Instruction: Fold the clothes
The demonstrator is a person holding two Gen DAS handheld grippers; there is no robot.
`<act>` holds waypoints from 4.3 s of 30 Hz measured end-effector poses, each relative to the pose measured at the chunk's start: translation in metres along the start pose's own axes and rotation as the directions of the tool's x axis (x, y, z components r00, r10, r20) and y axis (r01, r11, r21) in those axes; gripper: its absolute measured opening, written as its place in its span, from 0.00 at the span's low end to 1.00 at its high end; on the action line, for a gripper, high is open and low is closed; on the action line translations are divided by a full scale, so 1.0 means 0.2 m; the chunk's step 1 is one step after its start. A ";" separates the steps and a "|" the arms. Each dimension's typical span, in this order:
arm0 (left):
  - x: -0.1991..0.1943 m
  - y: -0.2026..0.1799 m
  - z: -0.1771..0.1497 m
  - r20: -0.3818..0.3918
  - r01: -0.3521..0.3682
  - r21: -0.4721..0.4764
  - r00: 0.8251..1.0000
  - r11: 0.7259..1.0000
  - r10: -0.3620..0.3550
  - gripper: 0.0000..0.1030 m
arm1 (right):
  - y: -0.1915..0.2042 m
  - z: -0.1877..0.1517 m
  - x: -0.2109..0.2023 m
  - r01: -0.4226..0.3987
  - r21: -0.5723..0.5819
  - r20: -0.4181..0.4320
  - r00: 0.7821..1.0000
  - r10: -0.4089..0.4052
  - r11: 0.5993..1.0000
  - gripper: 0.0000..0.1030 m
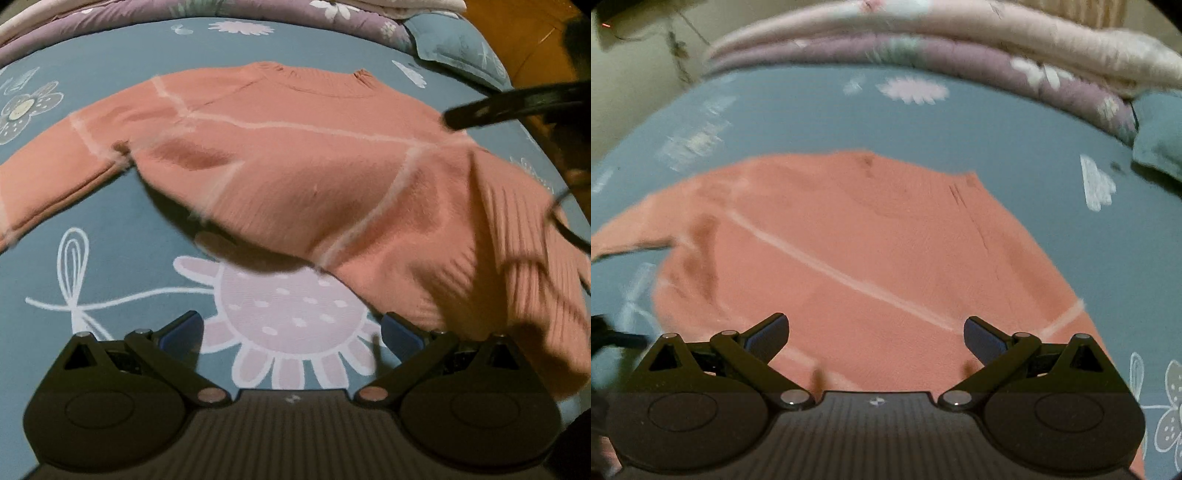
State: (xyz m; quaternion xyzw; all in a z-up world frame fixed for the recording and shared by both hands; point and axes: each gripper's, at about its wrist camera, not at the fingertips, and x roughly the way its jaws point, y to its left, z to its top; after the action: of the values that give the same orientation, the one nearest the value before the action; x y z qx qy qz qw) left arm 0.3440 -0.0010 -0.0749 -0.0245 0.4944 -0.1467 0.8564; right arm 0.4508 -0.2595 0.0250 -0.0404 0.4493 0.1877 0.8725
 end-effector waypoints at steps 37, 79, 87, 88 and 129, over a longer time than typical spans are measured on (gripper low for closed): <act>-0.26 -0.07 -0.27 0.049 0.024 -0.004 0.999 1.000 -0.024 0.99 | 0.39 -0.37 -0.40 0.256 -0.321 0.048 0.966 -0.254 0.912 1.00; -0.27 -0.42 -0.32 0.295 -0.116 0.418 0.955 0.901 -0.013 0.99 | 0.74 -0.44 -0.28 -0.229 -0.601 -0.118 0.973 0.198 0.766 0.11; -0.25 -0.46 -0.30 0.403 -0.270 0.496 0.913 0.825 0.057 0.98 | 0.79 -0.39 -0.26 -0.405 -0.519 -0.193 0.913 0.359 0.752 0.17; -0.24 -0.46 -0.30 0.410 -0.289 0.506 0.910 0.813 0.069 0.98 | 0.79 -0.40 -0.26 -0.401 -0.522 -0.194 0.915 0.353 0.753 0.19; -0.31 0.07 -0.53 0.168 -0.470 0.457 0.879 0.755 0.446 0.13 | 0.06 -0.93 -0.18 -0.250 0.288 -0.012 0.964 0.264 0.925 0.56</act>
State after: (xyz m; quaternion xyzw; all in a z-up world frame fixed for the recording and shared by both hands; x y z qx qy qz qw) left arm 0.2282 0.0409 -0.0786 0.3090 0.4113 -0.0512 0.8560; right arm 0.2842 -0.3045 -0.0551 0.1396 0.4947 0.2331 0.8255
